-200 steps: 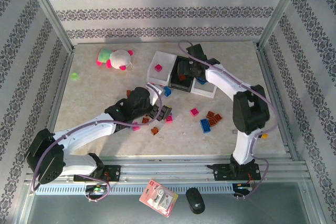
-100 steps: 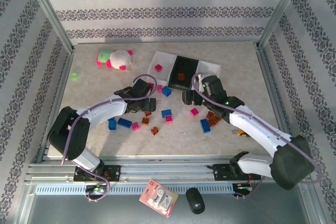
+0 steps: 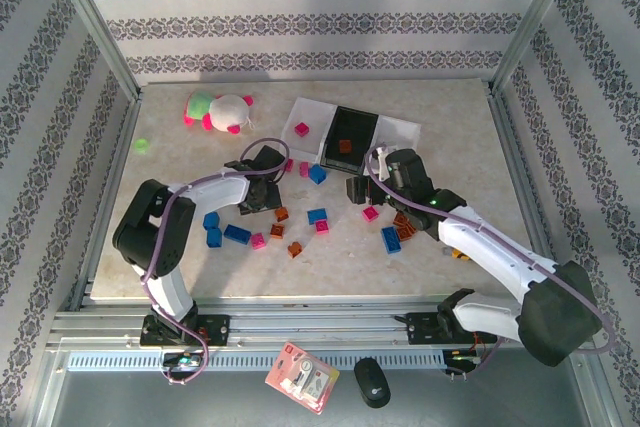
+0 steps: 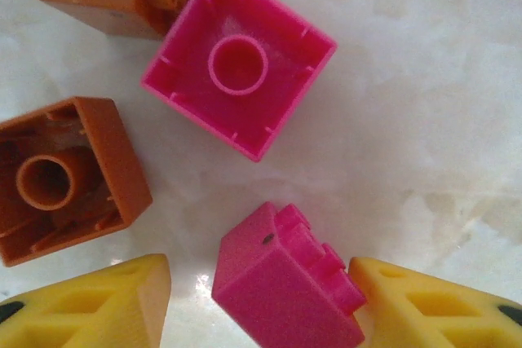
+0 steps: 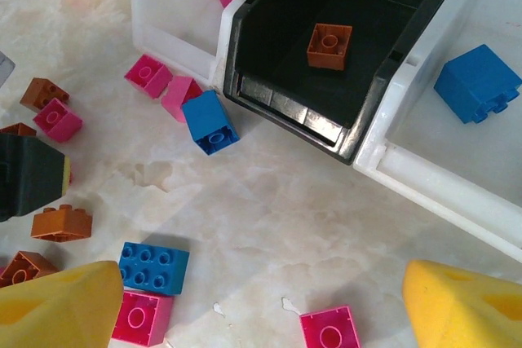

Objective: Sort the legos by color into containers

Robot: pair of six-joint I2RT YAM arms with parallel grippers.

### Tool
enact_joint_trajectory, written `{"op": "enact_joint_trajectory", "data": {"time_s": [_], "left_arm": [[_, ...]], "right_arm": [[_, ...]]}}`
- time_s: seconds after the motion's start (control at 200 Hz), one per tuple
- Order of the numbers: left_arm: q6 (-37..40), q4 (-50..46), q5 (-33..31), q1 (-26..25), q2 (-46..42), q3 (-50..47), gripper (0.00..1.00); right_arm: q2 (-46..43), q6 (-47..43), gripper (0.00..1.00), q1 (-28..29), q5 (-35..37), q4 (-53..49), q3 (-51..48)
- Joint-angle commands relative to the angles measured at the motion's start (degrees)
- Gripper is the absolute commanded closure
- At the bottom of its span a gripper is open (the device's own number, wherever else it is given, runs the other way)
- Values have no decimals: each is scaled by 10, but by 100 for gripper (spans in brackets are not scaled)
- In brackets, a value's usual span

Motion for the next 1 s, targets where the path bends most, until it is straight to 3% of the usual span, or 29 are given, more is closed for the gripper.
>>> {"op": "enact_joint_trajectory", "data": {"time_s": [0.0,0.225,0.575,0.774,0.999], "left_arm": [[-14,-10,7,7,10,16,48],[-6,-16,4,9,19,24,70],[42,-34,9,6,-18,59,76],[84,-60,3,7,18,186,77],[134,-99,9,11,138,390,77]], "right_arm": [[8,-2,11,8,-9,15,9],[8,0,12,12,-12,20,5],[-2,-16,11,33,-26,20,17],[12,-24,11,55,-25,29,37],[24,-26,10,66,-19,31,53]]}}
